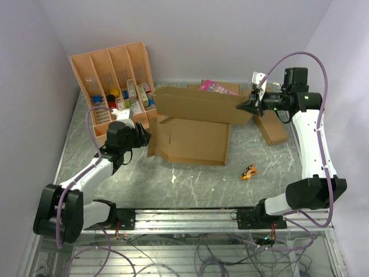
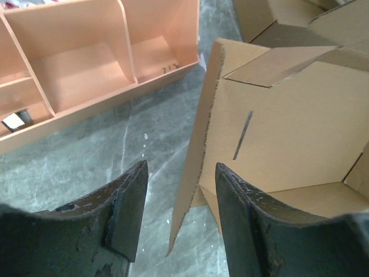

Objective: Fold the paper box

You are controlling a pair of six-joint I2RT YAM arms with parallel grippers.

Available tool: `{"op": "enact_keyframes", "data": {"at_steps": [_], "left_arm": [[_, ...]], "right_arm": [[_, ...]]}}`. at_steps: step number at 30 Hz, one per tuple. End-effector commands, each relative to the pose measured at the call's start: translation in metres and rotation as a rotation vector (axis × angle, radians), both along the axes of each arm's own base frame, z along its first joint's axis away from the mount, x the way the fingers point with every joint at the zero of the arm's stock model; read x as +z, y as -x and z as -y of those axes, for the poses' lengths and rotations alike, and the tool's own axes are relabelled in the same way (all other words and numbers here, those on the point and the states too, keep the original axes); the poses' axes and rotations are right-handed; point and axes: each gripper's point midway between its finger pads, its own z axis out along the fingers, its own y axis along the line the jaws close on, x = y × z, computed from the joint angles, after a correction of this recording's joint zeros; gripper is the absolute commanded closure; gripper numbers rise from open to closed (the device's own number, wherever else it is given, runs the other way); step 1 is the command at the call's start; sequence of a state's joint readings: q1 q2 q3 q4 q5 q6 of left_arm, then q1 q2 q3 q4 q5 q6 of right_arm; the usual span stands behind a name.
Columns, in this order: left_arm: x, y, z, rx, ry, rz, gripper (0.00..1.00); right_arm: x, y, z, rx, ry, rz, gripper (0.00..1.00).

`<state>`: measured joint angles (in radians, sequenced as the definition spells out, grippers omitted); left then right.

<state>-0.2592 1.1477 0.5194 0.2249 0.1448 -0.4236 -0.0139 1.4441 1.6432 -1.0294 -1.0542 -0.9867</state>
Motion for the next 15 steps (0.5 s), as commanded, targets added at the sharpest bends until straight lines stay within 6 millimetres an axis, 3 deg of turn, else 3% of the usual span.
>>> {"op": "enact_keyframes", "data": {"at_steps": [1,6,8,10,15], "left_arm": [[-0.001,-0.015,0.008,-0.025,-0.010,0.031,0.43],[-0.005,-0.020,0.021,-0.080,0.007,0.021,0.59],[0.000,-0.021,0.022,-0.087,0.003,0.034,0.72],[0.006,-0.020,0.023,-0.101,-0.001,0.048,0.90],[0.036,-0.009,0.035,-0.158,-0.022,0.137,0.93]], "right_arm": [[0.013,0.005,-0.003,0.018,-0.037,0.024,1.00],[0.009,0.004,-0.002,0.009,-0.026,0.019,1.00],[0.008,0.004,-0.001,0.007,-0.023,0.018,1.00],[0.005,0.004,-0.001,0.002,-0.020,0.013,1.00],[0.000,0.003,-0.001,-0.006,-0.026,0.014,1.00]]}}
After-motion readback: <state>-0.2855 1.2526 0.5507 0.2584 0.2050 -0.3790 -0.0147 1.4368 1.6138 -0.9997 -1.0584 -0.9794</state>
